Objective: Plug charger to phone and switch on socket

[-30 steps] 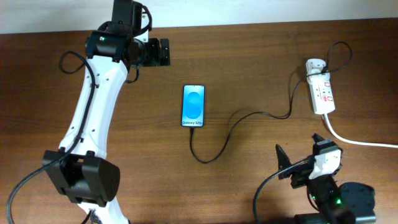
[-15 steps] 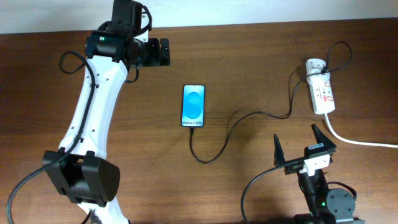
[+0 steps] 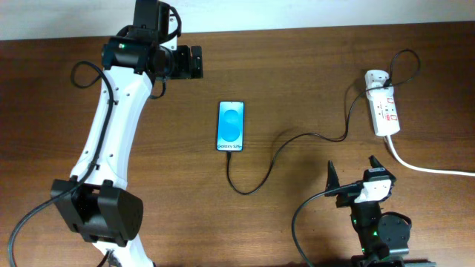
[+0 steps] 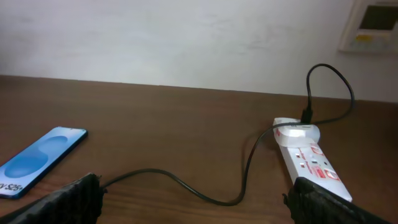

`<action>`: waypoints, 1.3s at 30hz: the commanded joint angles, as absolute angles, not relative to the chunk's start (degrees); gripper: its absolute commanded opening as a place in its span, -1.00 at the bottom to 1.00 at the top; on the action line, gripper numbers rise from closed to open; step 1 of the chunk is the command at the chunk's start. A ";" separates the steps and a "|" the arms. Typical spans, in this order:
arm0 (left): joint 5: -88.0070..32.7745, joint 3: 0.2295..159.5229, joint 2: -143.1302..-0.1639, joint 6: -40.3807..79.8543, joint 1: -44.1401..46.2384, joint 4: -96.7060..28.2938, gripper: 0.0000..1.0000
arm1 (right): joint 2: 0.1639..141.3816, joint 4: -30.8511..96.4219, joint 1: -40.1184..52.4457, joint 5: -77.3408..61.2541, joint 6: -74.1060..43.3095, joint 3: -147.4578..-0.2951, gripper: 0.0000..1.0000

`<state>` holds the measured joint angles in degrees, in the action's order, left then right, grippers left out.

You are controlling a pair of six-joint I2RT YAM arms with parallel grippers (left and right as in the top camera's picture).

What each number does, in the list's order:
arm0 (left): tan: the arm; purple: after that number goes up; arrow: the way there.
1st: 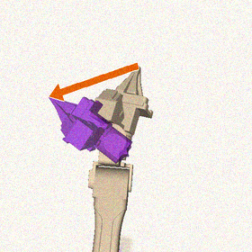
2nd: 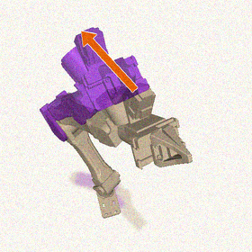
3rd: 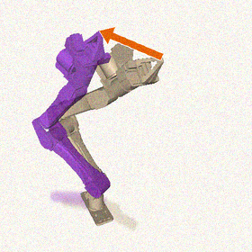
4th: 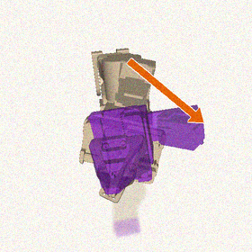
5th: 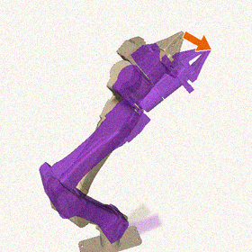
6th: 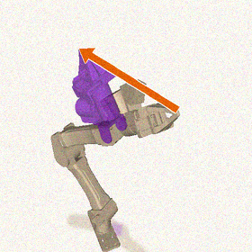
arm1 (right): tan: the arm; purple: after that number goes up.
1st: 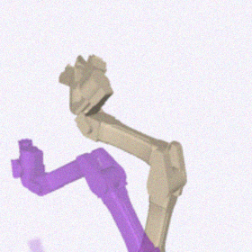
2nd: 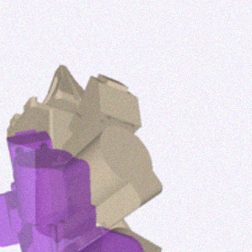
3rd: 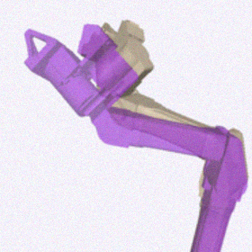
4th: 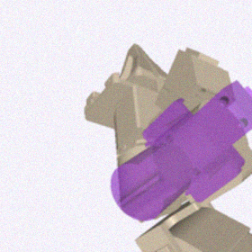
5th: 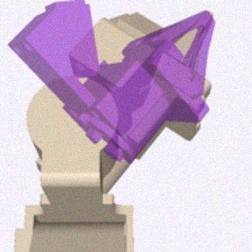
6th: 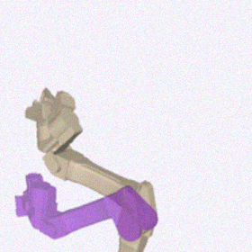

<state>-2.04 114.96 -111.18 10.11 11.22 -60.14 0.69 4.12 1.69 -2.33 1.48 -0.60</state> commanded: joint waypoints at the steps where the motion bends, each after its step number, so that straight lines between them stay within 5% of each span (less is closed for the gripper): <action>1: -1.67 114.67 -111.57 9.80 11.33 -60.07 0.99 | 0.19 4.67 1.87 -0.78 -0.25 -0.32 0.97; 34: 0.84 114.37 -110.00 9.39 12.38 -62.13 0.99 | 0.19 4.56 1.87 -0.99 1.43 -0.32 0.96; 39: 6.94 97.12 -97.58 9.39 13.63 -55.81 0.99 | 0.19 4.56 1.87 -0.99 1.43 -0.32 0.97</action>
